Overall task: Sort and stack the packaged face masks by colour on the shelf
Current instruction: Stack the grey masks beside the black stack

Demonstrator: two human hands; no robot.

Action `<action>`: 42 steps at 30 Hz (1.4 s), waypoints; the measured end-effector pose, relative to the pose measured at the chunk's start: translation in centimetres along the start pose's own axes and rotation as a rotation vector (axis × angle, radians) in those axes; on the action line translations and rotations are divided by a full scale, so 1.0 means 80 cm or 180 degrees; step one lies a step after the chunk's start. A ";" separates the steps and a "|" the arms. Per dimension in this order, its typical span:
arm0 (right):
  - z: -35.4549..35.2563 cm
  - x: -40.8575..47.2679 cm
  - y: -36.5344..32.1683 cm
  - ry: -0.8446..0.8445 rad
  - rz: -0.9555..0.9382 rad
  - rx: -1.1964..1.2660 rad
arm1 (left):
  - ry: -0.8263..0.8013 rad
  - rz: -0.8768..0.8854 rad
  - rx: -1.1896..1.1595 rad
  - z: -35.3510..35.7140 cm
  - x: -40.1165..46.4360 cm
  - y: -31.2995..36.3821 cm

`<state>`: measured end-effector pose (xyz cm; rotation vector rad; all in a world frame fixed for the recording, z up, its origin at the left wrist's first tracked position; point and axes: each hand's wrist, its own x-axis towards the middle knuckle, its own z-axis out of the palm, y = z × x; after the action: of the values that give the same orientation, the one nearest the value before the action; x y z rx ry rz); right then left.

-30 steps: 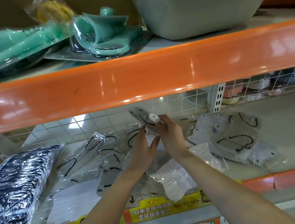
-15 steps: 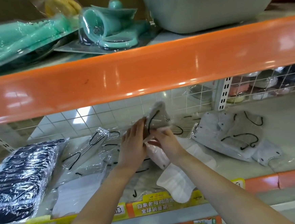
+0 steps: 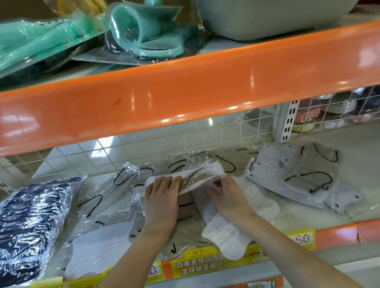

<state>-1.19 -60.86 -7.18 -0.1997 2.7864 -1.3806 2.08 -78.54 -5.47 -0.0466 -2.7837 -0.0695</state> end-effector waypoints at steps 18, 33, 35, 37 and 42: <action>0.014 -0.029 0.000 -0.0226 -0.1045 -0.1732 | -0.0932 0.0129 0.0250 0.006 -0.059 0.020; -0.049 -0.012 0.015 -0.0190 -0.0613 -0.1733 | -0.1655 0.0058 0.0344 -0.026 -0.016 0.045; -0.069 -0.015 0.025 -0.0008 -0.0402 -0.1831 | -0.1653 0.0331 0.0472 -0.035 -0.008 0.064; -0.090 -0.019 0.039 0.0166 -0.0182 -0.2008 | -0.1567 0.0606 0.0403 -0.038 -0.001 0.088; -0.134 -0.023 0.074 0.0029 0.0529 -0.2237 | -0.1333 0.0918 -0.0376 -0.033 0.006 0.157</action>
<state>-0.79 -48.63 -5.41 0.0317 3.0799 -0.3293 3.05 -66.11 -2.27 -0.5493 -3.1491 -0.1682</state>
